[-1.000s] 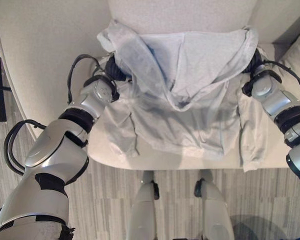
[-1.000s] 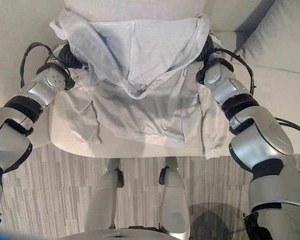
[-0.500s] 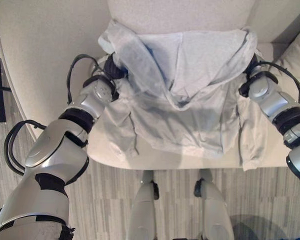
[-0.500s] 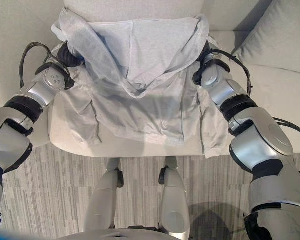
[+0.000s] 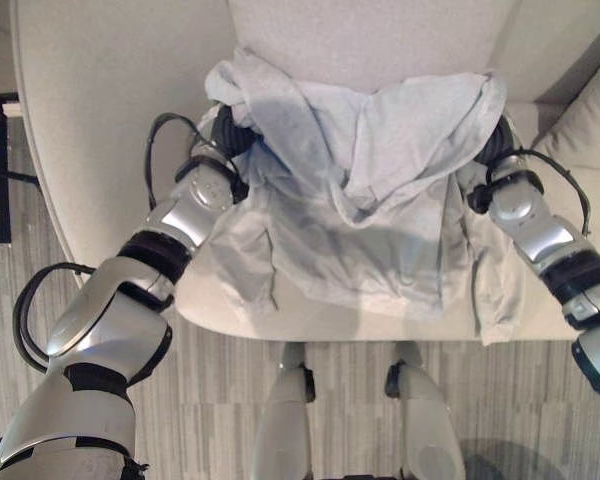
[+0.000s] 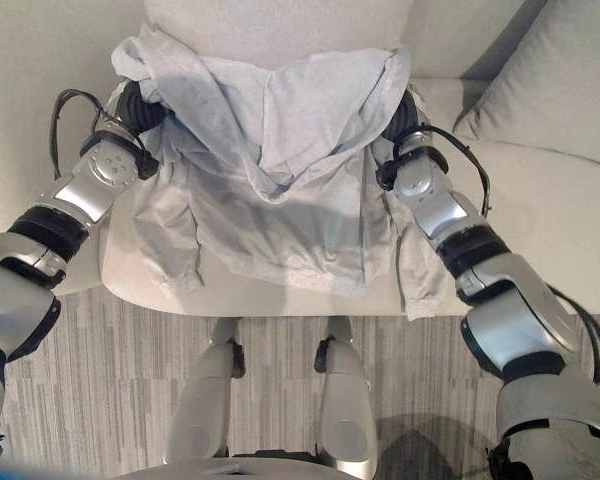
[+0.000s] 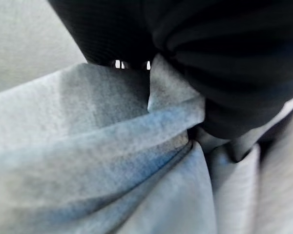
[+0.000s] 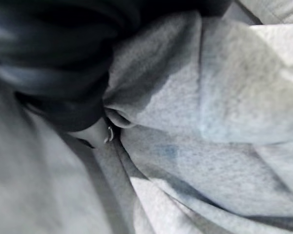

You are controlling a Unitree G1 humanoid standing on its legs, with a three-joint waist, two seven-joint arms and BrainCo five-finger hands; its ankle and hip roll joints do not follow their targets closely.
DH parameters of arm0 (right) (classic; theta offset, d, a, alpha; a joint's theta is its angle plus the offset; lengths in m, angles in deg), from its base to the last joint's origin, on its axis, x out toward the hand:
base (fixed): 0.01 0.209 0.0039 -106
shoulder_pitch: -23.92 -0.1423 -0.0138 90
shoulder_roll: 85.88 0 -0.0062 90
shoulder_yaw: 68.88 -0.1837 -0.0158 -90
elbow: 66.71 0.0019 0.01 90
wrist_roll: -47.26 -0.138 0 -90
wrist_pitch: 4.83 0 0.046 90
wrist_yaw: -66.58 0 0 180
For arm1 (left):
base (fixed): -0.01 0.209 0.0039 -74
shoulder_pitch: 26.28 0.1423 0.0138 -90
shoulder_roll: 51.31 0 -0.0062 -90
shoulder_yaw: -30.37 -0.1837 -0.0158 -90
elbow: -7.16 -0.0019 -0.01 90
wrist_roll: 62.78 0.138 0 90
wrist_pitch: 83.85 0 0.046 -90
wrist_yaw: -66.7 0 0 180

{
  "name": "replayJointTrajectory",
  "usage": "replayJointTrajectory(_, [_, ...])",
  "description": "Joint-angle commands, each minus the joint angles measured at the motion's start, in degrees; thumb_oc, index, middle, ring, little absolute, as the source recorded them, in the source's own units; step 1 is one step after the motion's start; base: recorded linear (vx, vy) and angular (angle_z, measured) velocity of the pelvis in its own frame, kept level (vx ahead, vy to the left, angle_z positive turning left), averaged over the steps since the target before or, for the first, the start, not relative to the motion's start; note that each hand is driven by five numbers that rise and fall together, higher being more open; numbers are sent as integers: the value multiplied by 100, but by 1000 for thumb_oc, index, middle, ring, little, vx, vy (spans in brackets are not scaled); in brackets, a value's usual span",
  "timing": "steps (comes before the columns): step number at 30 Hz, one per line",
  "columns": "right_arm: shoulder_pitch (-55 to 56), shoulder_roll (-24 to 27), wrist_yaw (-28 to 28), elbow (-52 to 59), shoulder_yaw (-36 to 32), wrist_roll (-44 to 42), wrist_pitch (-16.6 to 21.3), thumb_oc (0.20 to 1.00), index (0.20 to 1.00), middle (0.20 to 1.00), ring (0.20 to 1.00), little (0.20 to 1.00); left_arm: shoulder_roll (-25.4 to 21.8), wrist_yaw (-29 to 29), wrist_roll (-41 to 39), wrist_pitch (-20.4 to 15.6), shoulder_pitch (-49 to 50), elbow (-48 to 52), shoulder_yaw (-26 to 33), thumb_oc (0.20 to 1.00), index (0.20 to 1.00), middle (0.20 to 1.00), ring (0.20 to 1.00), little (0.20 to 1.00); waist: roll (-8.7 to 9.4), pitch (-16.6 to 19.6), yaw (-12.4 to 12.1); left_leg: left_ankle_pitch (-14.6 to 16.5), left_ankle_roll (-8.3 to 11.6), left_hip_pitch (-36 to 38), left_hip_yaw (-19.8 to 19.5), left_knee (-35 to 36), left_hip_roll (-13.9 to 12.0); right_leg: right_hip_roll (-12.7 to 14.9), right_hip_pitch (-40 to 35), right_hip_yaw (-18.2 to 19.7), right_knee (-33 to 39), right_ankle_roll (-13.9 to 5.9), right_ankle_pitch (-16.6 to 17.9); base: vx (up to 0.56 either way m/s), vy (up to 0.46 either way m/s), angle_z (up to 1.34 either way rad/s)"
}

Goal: Hang the clothes on the sofa on the clothes rack.

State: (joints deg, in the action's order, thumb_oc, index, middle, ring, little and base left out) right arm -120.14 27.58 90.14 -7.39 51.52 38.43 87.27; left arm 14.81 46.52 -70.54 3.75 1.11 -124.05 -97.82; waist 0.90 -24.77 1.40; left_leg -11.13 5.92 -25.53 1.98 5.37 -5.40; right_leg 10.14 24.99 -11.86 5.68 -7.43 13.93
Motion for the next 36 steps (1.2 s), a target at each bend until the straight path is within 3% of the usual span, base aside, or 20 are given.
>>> replayJointTrajectory(1, [92,167,428,500,-667,324,405,200,200,200,200,200,-107,-425,64,-313,-73,288,300,200,200,200,200,200,-97,104,-30,280,198,177,-226,-37,212,224,-11,98,-68,-757,-152,29,-10,7])
replayJointTrajectory(5, [1289,-164,445,1545,-1611,647,495,200,200,200,200,200,-73,-510,173,-384,1148,1468,1201,200,200,200,200,200,-24,357,-26,418,184,515,-191,-37,160,260,-404,71,-68,-757,-282,46,-1,5])
replayJointTrajectory(13, [2670,-578,78,2571,-2639,963,472,200,200,200,200,200,118,-309,491,-393,3018,3064,2494,200,200,200,200,200,111,844,-88,816,4,1363,-37,-37,198,465,-1219,20,-71,-757,-494,77,81,5])
replayJointTrajectory(21, [3238,-999,-319,3081,-2977,1199,409,200,200,200,200,200,162,-28,896,-376,4317,3927,3501,200,200,200,200,200,237,1339,-266,1248,-336,2208,176,-104,499,715,-1670,63,-288,-757,-458,49,173,-4])
replayJointTrajectory(25, [3264,-1039,-430,3176,-2955,1208,412,200,200,200,200,200,116,56,1009,-369,4629,4179,3755,200,200,200,200,200,210,1341,-386,1274,-490,2308,264,-208,582,718,-1726,-77,-1041,-728,-858,-55,141,-25])
replayJointTrajectory(26, [3302,-1044,-479,3219,-2964,1193,434,200,200,200,200,200,104,70,1021,-369,4692,4227,3797,200,200,200,200,200,201,1339,-398,1238,-533,2338,264,-209,585,595,-1785,-24,-1387,-662,-1091,-37,70,-17])
replayJointTrajectory(27, [3438,-1028,-552,3319,-3032,1242,448,200,200,200,200,200,130,135,1064,-369,4709,4253,3795,200,200,200,200,200,198,1425,-407,1158,-590,2325,223,-221,634,168,-1901,193,-1911,-569,-1553,-18,78,-11])
replayJointTrajectory(30, [3589,-1040,-629,3499,-3100,1282,477,200,200,200,200,200,213,217,1100,-355,4719,4277,3811,200,200,200,200,200,252,1628,-496,1054,-636,2268,90,-249,759,-502,-2123,575,-2030,-289,-2004,15,-9,24])
replayJointTrajectory(32, [3600,-1029,-647,3562,-3133,1308,474,200,200,200,200,200,196,237,1136,-357,4744,4343,3854,200,200,200,200,200,297,1671,-554,1021,-623,2275,47,-273,807,-560,-2310,563,-1761,-178,-2038,2,-87,30])
replayJointTrajectory(33, [3557,-1041,-654,3619,-3141,1274,524,200,200,200,200,200,249,245,1164,-410,4854,4390,3974,200,200,200,200,200,340,1786,-638,964,-579,2230,-25,-305,876,-605,-2611,576,-1193,-107,-2038,-28,-180,11])
replayJointTrajectory(36, [3453,-969,-671,3643,-3082,1149,571,200,200,200,200,200,326,278,1001,-475,4941,4448,4054,200,200,200,200,200,264,1844,-723,822,-450,2064,-122,-346,821,-757,-2822,738,-527,-51,-1857,-61,-116,16])
